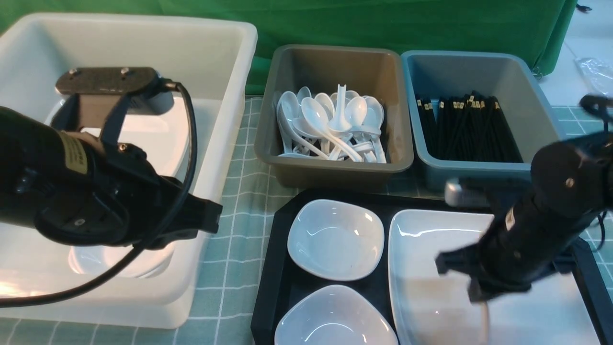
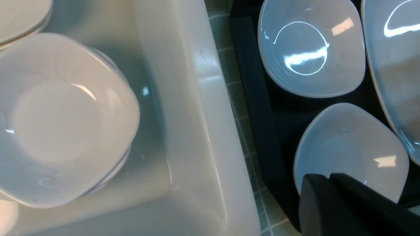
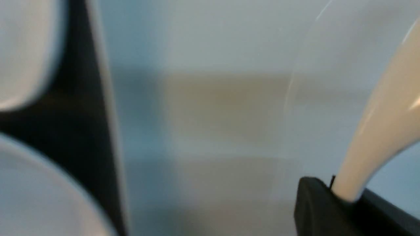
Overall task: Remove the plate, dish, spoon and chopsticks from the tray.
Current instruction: Use the right arm to put the soup spoon into the small storage box in the middle
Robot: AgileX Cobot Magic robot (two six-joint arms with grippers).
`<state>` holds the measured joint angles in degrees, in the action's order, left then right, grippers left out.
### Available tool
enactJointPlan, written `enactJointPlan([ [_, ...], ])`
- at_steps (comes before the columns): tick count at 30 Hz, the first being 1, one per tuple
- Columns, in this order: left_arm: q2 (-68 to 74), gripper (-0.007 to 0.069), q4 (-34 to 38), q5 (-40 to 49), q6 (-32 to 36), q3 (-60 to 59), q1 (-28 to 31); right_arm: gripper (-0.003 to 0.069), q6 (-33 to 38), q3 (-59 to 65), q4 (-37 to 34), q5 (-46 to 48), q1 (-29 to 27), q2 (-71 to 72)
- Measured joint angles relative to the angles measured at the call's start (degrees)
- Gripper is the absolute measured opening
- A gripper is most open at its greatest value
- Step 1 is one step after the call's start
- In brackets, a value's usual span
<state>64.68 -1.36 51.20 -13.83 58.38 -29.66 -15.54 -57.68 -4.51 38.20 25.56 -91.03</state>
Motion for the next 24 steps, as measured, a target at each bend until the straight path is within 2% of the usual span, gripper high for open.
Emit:
enactJointPlan([
  [6, 0.0, 0.0008, 0.42, -0.07, 0.07, 0.0, 0.0, 0.0065, 4.51, -18.44, -1.93, -4.31, 0.41, -1.31],
  [10, 0.0, 0.0008, 0.61, -0.09, 0.07, 0.0, 0.0, 0.0065, 7.23, -35.66, -2.19, -3.27, 0.41, -10.92],
  [15, 0.0, 0.0008, 0.61, -0.14, 0.07, 0.0, 0.0, 0.0085, 6.98, -47.42, -2.27, -2.32, 0.41, -21.49],
  [17, 0.0, 0.0008, 0.98, -0.14, 0.13, 0.0, 0.0, 0.0182, 6.57, -52.03, -2.27, -1.35, 0.41, -25.73],
  [18, 0.01, 0.0008, 1.36, -0.14, 0.19, 0.0, 0.0, 0.0204, 6.47, -52.5, -2.27, -1.12, 0.41, -26.44],
  [21, 0.28, 0.0008, 2.96, 0.1, 2.09, 0.0, 0.0, 0.0378, 6.63, -54.74, -2.27, 0.88, 0.41, -27.71],
  [24, 1.74, 0.0008, 6.21, 0.39, 5.95, 0.0, -0.12, 0.0504, 10.87, -56.72, -1.8, 6.24, 0.41, -26.67],
])
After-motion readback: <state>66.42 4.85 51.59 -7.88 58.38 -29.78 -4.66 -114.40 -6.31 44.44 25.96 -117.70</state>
